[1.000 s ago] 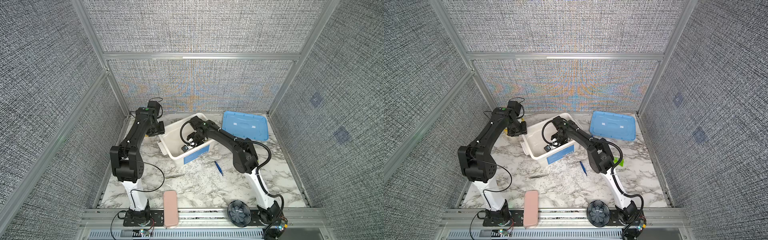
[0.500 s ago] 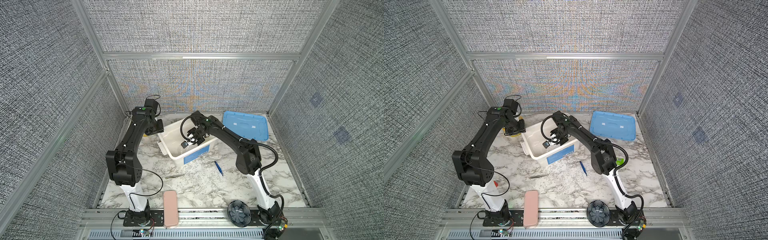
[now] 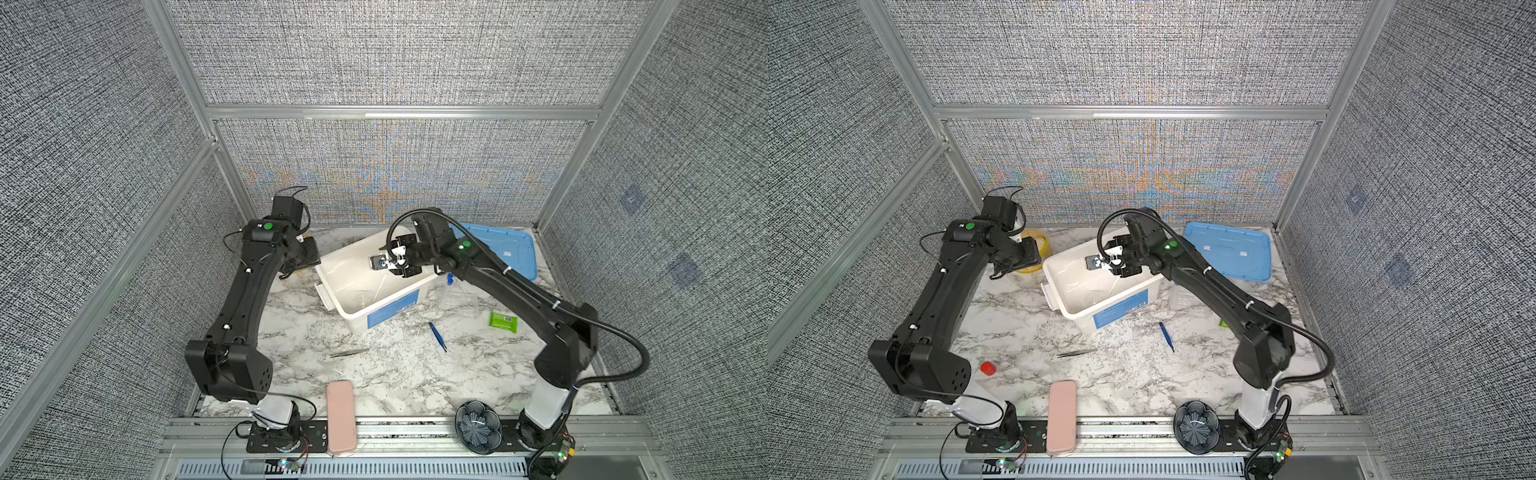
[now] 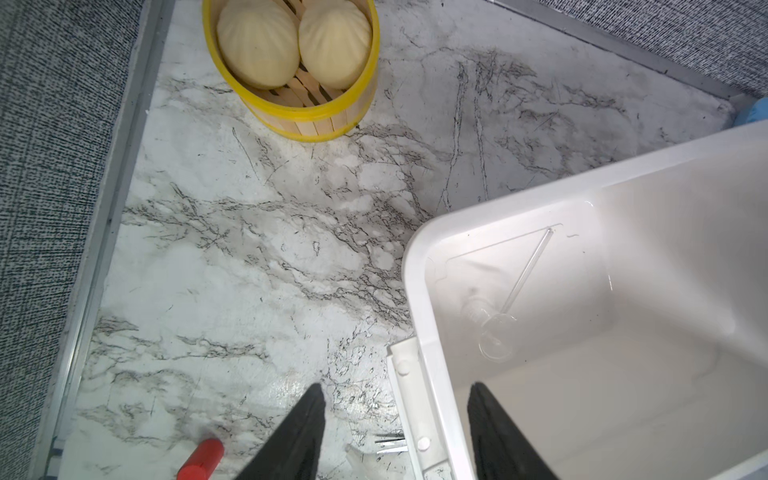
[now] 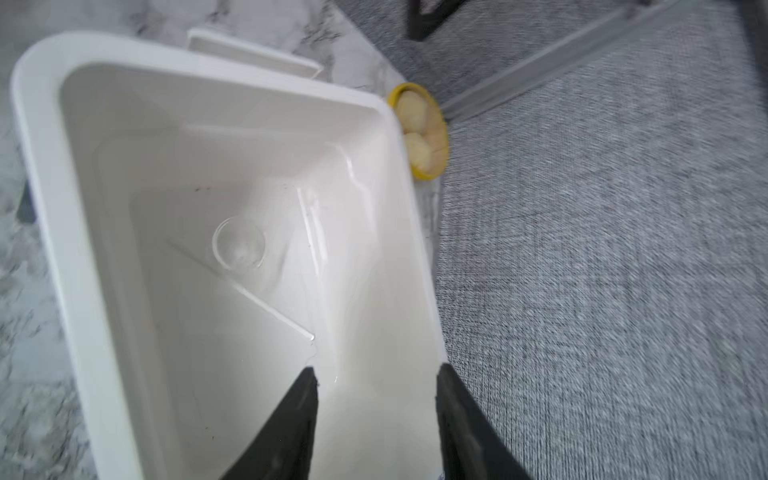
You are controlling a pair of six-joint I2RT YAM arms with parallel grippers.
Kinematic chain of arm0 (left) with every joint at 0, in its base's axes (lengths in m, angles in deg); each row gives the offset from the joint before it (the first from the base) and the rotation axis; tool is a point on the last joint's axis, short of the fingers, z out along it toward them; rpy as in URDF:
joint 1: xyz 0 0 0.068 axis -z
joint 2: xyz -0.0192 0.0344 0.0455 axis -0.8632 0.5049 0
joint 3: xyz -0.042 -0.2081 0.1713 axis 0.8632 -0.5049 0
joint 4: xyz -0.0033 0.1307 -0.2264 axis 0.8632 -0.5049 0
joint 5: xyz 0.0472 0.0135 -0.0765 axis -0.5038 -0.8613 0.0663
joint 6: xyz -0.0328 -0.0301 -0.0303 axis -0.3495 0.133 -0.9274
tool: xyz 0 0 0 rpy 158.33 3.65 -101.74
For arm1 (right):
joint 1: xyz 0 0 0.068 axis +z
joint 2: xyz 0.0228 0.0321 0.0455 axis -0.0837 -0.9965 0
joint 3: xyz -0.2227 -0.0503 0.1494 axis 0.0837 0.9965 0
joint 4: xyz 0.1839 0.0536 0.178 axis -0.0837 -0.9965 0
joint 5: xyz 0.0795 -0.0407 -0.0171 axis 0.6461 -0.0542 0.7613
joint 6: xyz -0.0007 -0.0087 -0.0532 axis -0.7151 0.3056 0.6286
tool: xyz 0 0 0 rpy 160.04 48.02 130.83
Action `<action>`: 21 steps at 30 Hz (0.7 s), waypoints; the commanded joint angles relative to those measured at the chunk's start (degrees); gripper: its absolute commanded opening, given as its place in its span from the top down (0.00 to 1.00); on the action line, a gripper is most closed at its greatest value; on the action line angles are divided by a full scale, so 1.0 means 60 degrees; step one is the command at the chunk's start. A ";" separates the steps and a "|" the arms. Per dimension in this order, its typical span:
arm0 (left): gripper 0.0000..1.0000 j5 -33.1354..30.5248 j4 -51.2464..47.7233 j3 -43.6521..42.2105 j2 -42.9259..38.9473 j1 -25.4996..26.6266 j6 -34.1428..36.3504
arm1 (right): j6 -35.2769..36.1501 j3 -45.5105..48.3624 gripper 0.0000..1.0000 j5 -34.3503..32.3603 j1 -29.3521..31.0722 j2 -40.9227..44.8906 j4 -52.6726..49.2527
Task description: Organize the chemistry lab equipment
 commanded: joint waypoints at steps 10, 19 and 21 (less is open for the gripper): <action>0.38 -0.0021 0.1457 -0.3224 -0.3265 -0.0029 -0.0373 | -1.2280 0.3996 0.14 -0.4716 -0.0656 0.4753 0.0633; 0.35 0.0857 0.1948 -0.4808 -0.4201 -0.0031 -0.0913 | -1.5951 0.4528 0.16 -0.0931 -0.3657 0.4765 -0.2349; 0.35 0.0942 0.2107 -0.5115 -0.4356 -0.0028 -0.0992 | -1.6119 0.4582 0.18 0.0084 -0.4013 0.4337 -0.2147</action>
